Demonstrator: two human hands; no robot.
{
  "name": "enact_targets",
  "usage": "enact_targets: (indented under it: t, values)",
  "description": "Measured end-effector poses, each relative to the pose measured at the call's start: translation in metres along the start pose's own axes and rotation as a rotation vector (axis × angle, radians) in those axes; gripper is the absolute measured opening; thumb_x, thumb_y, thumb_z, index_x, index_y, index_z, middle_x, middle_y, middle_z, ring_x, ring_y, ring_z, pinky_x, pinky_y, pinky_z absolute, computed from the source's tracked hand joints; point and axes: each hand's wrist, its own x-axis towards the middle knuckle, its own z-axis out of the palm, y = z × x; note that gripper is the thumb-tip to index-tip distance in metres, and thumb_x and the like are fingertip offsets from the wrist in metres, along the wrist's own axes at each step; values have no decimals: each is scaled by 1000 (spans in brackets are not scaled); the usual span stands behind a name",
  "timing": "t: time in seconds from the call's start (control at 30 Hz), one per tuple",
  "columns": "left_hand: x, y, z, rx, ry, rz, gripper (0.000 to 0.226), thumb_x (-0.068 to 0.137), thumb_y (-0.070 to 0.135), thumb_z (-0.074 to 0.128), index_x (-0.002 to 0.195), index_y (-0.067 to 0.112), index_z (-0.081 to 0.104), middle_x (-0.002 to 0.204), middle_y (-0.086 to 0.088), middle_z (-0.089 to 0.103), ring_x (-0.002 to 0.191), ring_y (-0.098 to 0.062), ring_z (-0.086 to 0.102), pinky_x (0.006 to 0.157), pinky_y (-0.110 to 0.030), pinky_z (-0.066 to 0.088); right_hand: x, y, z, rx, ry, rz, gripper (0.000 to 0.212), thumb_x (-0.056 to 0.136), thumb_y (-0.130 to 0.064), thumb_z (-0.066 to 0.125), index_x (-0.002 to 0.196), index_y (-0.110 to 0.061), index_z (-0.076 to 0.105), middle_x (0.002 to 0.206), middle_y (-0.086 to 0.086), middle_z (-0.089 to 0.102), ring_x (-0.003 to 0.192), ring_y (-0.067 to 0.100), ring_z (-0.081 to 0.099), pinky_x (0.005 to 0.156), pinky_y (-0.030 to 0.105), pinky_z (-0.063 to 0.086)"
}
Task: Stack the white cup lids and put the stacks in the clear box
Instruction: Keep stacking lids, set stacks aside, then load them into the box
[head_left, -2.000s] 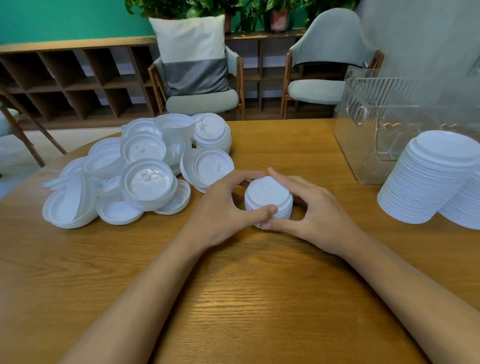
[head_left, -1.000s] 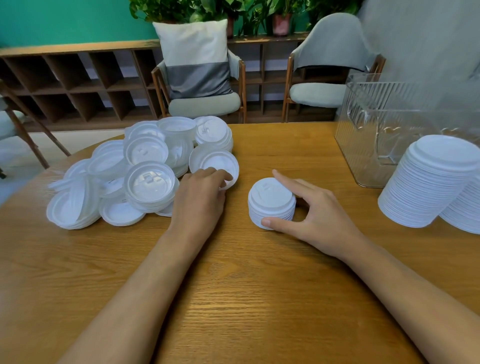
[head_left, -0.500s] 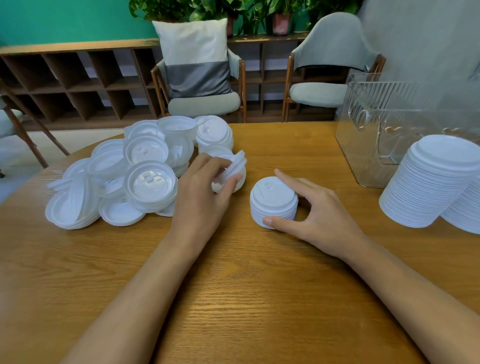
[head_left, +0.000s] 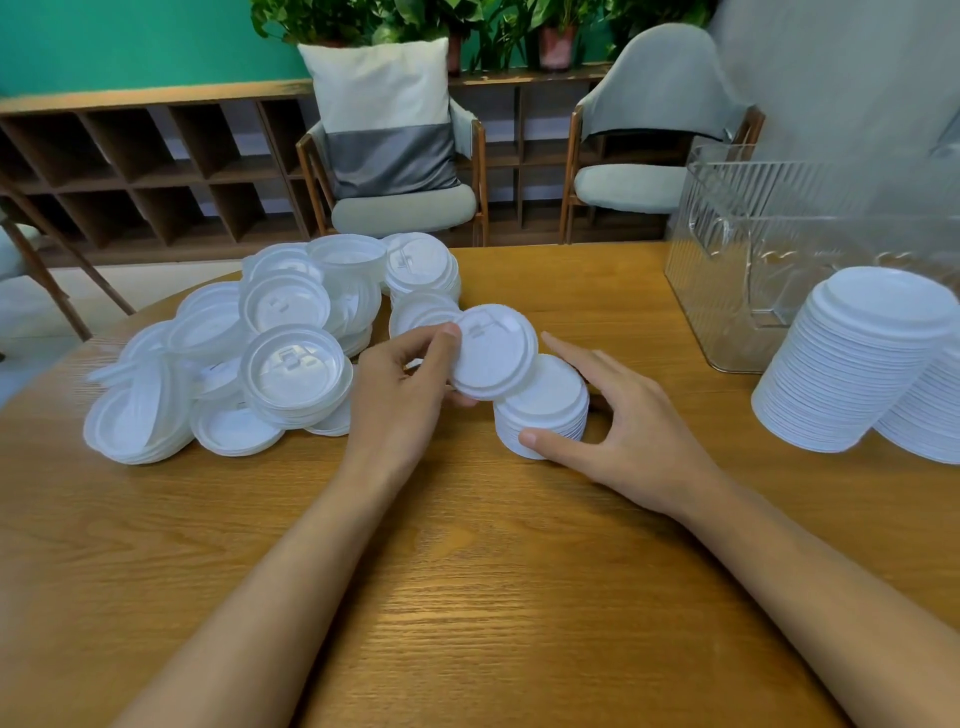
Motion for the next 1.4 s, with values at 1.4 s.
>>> enact_targets:
  t: [1.4]
  values:
    - [-17, -7, 12, 424, -208, 209, 73, 66, 71, 80, 129, 36, 72, 112, 21, 74, 108, 1, 65, 88, -29, 56, 0, -3, 0, 14, -47, -14, 102, 70, -69, 77, 159, -43, 36, 133, -35, 47, 124, -25, 38, 96, -4, 29]
